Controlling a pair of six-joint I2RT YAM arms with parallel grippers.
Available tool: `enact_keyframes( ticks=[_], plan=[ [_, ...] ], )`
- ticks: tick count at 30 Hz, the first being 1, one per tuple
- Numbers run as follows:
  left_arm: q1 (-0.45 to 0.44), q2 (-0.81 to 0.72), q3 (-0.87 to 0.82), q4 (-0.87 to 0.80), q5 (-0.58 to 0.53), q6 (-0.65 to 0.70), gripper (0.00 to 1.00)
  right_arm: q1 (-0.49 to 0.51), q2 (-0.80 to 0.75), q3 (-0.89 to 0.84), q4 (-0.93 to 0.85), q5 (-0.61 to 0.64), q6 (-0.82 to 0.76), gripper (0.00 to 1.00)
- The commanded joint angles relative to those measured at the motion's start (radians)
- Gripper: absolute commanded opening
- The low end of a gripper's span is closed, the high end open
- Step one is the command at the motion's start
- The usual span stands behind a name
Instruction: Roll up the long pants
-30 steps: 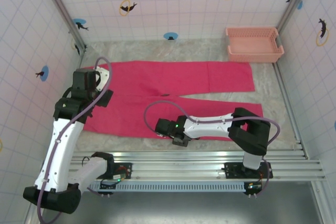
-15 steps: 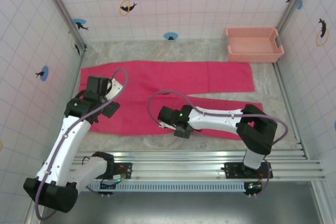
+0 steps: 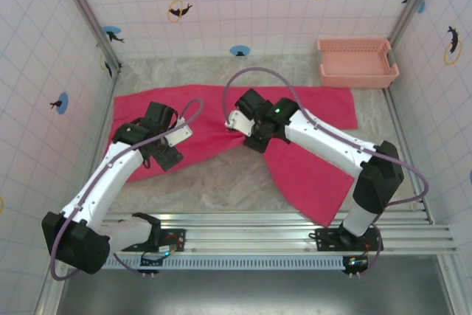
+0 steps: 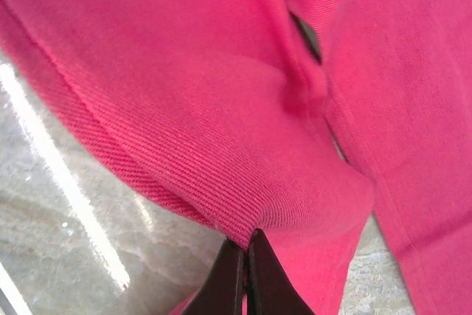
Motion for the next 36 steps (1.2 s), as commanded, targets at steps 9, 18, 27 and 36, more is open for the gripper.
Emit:
enact_keyframes(
  ticks=[9,18,27,36],
  plan=[
    [-0.015,-0.001,-0.098,0.014,0.08,0.02,0.97,-0.117,0.163,0.21,-0.058,-0.166,0.007,0.0],
    [-0.015,-0.039,-0.176,0.024,0.151,0.023,0.97,-0.149,0.179,0.242,-0.033,-0.18,0.029,0.0],
    [-0.014,0.086,-0.235,0.181,0.047,0.028,0.33,-0.183,0.14,0.232,-0.03,-0.205,0.038,0.0],
    [-0.004,0.322,0.024,0.123,-0.21,-0.025,0.0,-0.219,0.123,0.189,-0.075,-0.195,0.022,0.0]
  ],
)
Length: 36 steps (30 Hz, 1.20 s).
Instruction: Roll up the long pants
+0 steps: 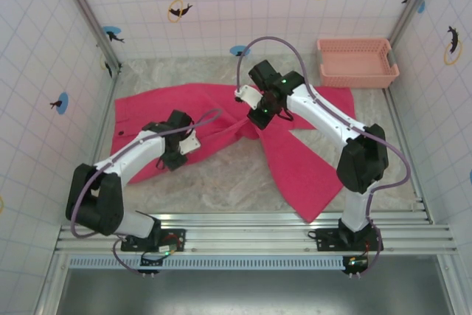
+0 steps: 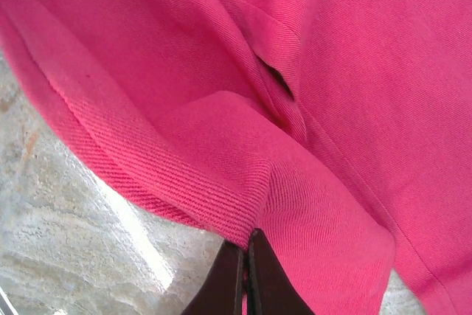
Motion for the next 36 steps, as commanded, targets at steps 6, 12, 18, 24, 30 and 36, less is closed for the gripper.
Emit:
enact_keyframes(
  ticks=[6,12,18,24,30,36],
  plan=[
    [0.07,0.059,0.359,-0.067,-0.165,0.142,0.0,-0.1,-0.024,-0.022,-0.052,-0.016,-0.003,0.0],
    [0.114,0.249,0.578,-0.043,-0.123,0.261,0.0,-0.146,0.097,0.105,-0.099,-0.014,-0.012,0.0],
    [0.139,0.594,0.924,-0.119,-0.138,0.28,0.0,-0.173,0.291,0.314,-0.142,0.039,-0.033,0.0],
    [0.175,0.75,1.102,-0.092,-0.114,0.276,0.0,-0.199,0.509,0.599,-0.186,0.106,-0.029,0.0],
    [0.197,0.875,1.19,-0.058,-0.119,0.292,0.02,-0.218,0.686,0.827,-0.164,0.126,0.005,0.0],
    [0.196,1.033,1.274,-0.032,-0.117,0.278,0.7,-0.215,0.756,0.853,-0.017,0.177,0.073,0.56]
  ],
)
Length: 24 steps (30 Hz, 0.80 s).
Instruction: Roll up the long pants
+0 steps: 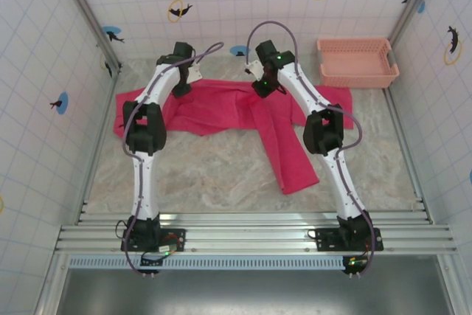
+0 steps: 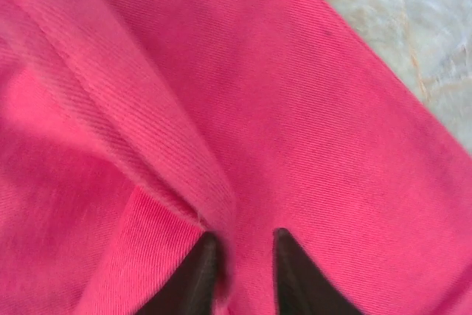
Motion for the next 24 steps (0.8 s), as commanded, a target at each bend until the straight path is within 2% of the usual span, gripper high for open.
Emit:
enact_keyframes(
  ticks=[1,2,4,8,11,18,24],
  plan=[
    [0.011,0.084,0.044,0.013,-0.043,-0.005,0.79,-0.007,0.044,0.042,0.096,0.104,0.053,0.65],
    [0.011,0.102,0.057,0.02,-0.059,-0.014,0.88,-0.006,0.043,0.043,0.112,0.115,0.05,0.69],
    [0.009,0.122,0.087,0.015,-0.062,-0.032,0.97,-0.007,0.026,0.048,0.136,0.189,0.05,0.74],
    [0.01,0.099,0.103,0.006,-0.044,-0.092,0.97,-0.03,-0.081,0.039,0.06,0.233,0.045,0.76],
    [0.008,0.046,0.052,0.013,-0.022,-0.117,0.97,-0.048,-0.244,-0.066,-0.047,0.16,0.044,0.76],
    [-0.002,0.024,-0.023,0.012,-0.018,-0.118,0.97,-0.048,-0.724,-0.727,-0.05,0.01,0.135,0.76],
    [-0.006,-0.015,-0.055,0.023,0.003,-0.13,0.97,-0.029,-1.0,-1.217,0.051,-0.159,0.31,0.74]
  ],
)
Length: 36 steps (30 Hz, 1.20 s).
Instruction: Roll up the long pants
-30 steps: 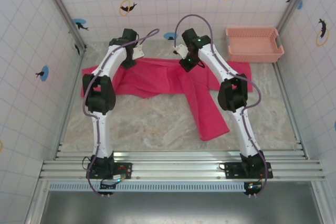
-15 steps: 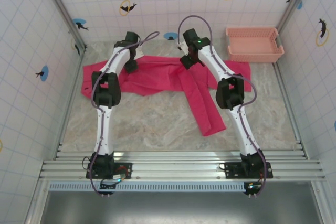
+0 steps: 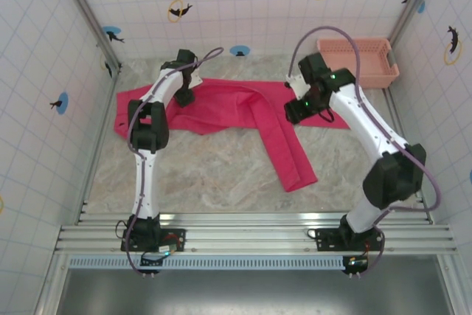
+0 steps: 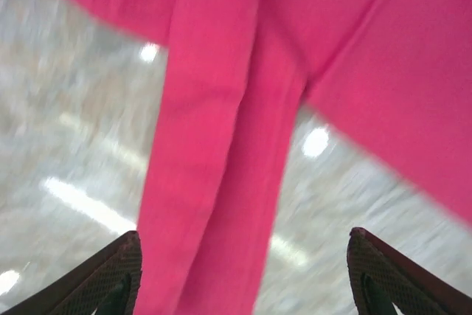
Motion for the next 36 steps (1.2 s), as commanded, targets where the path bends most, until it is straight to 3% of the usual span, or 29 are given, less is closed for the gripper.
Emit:
enact_keyframes(
  ticks=[1,5,11,20,22,24,27,36],
  plan=[
    [-0.004,-0.063,-0.027,-0.011,0.018,-0.026,0.97,0.022,-0.049,-0.211,0.05,-0.109,0.135,0.74],
    [-0.004,-0.082,-0.054,-0.007,0.025,-0.025,0.97,0.03,-0.14,-0.372,0.096,-0.131,0.187,0.74],
    [-0.006,-0.095,-0.075,-0.007,0.031,-0.022,0.97,0.034,-0.158,-0.459,0.127,-0.173,0.209,0.72],
    [-0.008,-0.095,-0.094,0.004,0.026,-0.018,0.97,0.044,-0.138,-0.565,0.199,-0.244,0.242,0.6],
    [-0.008,-0.095,-0.1,0.004,0.024,-0.016,0.97,0.043,-0.123,-0.57,0.204,-0.253,0.234,0.46],
    [-0.009,-0.095,-0.107,0.004,0.016,-0.017,0.97,0.043,-0.1,-0.55,0.187,-0.26,0.212,0.22],
    [-0.008,-0.096,-0.113,-0.003,-0.022,-0.018,0.97,0.038,-0.102,-0.475,0.099,-0.17,0.162,0.0],
    [-0.007,-0.148,-0.12,-0.002,-0.118,-0.015,0.97,-0.135,-0.099,0.002,-0.1,0.198,0.03,0.0]
  ],
)
